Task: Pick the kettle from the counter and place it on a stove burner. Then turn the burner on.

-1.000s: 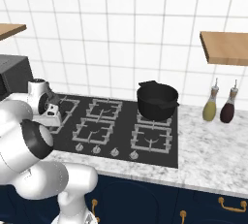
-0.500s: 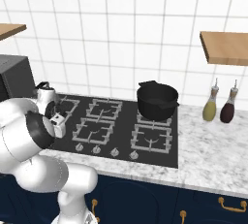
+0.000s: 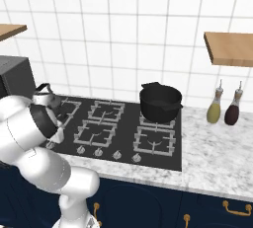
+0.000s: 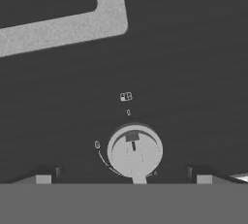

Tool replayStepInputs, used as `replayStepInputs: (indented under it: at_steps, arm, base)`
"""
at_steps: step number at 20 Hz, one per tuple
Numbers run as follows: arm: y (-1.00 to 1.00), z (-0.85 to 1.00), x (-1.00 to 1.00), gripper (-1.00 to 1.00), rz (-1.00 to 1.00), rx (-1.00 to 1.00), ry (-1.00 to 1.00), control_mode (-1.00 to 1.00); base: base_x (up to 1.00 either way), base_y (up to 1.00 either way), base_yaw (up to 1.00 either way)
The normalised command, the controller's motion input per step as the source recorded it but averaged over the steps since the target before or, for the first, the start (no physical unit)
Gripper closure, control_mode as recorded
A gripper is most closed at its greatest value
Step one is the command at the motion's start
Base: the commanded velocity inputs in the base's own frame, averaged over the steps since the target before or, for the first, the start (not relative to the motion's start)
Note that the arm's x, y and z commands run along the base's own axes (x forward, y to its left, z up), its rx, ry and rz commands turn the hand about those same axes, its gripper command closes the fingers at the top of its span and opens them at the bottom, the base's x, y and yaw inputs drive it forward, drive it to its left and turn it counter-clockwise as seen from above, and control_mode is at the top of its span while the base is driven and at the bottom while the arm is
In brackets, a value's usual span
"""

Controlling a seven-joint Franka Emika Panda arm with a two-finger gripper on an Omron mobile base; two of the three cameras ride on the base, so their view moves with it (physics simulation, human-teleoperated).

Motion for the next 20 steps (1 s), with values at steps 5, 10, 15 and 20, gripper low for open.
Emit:
replayStepInputs:
  at_steps: [5, 10, 15, 20]
  arm:
    - [0.00, -0.21, 0.18, -1.00, 0.00, -0.10, -0.03, -1.00]
    - [0.00, -0.22, 0.19, -1.00, 0.00, -0.06, 0.00, -1.00]
    - [0.00, -0.29, 0.00, 1.00, 0.00, -0.03, 0.00, -1.00]
    - [0.00, -0.06, -0.01, 1.00, 0.00, 0.00, 0.00, -1.00]
  base:
    - [0.00, 0.00, 0.00]
    - [0.00, 0.00, 0.00]
    - [0.00, 0.00, 0.00]
    - [0.00, 0.00, 0.00]
